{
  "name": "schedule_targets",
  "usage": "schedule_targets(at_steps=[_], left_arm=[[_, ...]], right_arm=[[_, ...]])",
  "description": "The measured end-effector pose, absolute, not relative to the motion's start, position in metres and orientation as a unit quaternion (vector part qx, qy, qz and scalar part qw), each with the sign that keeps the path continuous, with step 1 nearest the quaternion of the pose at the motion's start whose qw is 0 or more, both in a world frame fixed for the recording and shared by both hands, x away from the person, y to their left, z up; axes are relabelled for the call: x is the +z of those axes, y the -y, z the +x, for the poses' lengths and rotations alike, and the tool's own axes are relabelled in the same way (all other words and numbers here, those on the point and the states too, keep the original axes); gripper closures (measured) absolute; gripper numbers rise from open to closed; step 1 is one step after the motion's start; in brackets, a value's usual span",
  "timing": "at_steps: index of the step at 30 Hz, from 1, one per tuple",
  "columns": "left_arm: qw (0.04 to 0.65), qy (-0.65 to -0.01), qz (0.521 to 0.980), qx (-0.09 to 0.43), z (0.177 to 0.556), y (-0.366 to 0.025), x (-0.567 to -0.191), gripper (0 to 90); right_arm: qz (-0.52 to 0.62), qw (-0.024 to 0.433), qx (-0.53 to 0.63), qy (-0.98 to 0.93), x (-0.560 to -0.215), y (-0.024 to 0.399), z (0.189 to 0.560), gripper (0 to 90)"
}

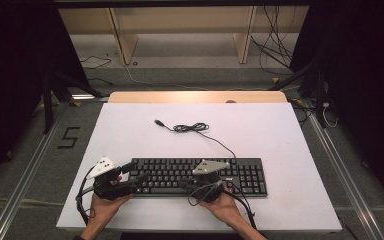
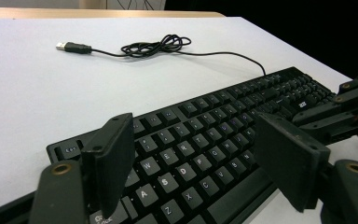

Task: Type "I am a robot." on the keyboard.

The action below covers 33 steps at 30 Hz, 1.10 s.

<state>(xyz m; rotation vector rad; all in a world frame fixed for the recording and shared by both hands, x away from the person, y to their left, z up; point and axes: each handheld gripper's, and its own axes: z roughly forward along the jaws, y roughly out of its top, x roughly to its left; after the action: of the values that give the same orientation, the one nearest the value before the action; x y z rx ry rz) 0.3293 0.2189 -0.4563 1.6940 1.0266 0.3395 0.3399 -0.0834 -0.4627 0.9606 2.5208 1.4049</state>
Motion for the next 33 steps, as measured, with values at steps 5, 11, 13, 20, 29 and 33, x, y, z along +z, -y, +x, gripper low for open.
schedule_targets(at_steps=[5,11,13,20,29,33], left_arm=[[0.536,-0.431,0.712,0.142,0.329,-0.219,-0.456,28.9],[0.533,-0.429,0.715,0.142,0.329,-0.219,-0.457,29.0],[0.533,-0.429,0.715,0.143,0.329,-0.219,-0.457,29.0],[0.534,-0.428,0.715,0.143,0.329,-0.219,-0.456,29.1],[0.533,-0.428,0.716,0.144,0.329,-0.219,-0.456,29.1],[0.530,-0.428,0.718,0.143,0.330,-0.219,-0.457,29.1]], right_arm=[[0.313,0.050,0.444,-0.838,-0.469,0.078,0.341,90.0],[0.311,0.051,0.429,-0.846,-0.475,0.073,0.343,90.0],[0.311,0.051,0.425,-0.848,-0.476,0.072,0.343,90.0],[0.309,0.052,0.404,-0.859,-0.484,0.068,0.343,90.0],[0.311,0.053,0.406,-0.858,-0.485,0.067,0.341,90.0],[0.315,0.048,0.417,-0.851,-0.482,0.070,0.342,87.7]])
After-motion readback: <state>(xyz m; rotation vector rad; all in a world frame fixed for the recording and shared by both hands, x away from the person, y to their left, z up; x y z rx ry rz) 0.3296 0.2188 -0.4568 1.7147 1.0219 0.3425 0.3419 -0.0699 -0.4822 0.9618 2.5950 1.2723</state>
